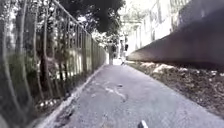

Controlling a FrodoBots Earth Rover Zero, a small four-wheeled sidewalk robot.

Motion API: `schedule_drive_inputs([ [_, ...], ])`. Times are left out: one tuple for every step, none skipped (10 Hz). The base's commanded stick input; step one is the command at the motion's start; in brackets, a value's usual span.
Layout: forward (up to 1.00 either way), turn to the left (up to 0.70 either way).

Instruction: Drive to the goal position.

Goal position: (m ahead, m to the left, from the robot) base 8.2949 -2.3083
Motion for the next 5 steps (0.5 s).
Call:
schedule_drive_inputs([
  [0.50,0.00],
  [0.50,-0.27],
  [0.50,-0.50],
  [0.50,-0.50],
  [0.50,-0.50],
])
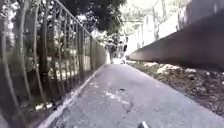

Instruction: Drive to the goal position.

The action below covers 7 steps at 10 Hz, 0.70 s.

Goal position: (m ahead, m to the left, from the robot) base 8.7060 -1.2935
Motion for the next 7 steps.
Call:
schedule_drive_inputs([
  [0.50,-0.50],
  [0.50,0.09],
  [0.50,0.05],
  [0.50,0.07],
  [0.50,0.07],
  [0.50,0.00],
  [0.50,0.00],
])
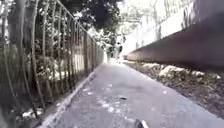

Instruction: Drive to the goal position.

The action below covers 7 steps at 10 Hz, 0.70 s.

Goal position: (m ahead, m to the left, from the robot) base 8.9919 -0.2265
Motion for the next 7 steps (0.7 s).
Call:
schedule_drive_inputs([
  [0.50,0.00],
  [0.50,0.00],
  [0.50,0.00],
  [0.50,-0.24],
  [0.50,-0.50],
  [0.50,-0.50],
  [0.50,-0.50],
])
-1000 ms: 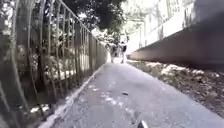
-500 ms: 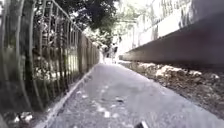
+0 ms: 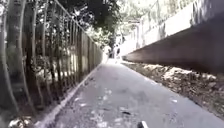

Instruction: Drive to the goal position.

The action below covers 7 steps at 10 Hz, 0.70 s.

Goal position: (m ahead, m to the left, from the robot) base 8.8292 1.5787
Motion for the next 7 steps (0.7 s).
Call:
schedule_drive_inputs([
  [0.50,-0.50],
  [0.50,-0.50],
  [0.50,-0.50],
  [0.50,-0.30],
  [0.50,-0.03],
  [0.50,0.07],
  [0.50,0.01],
])
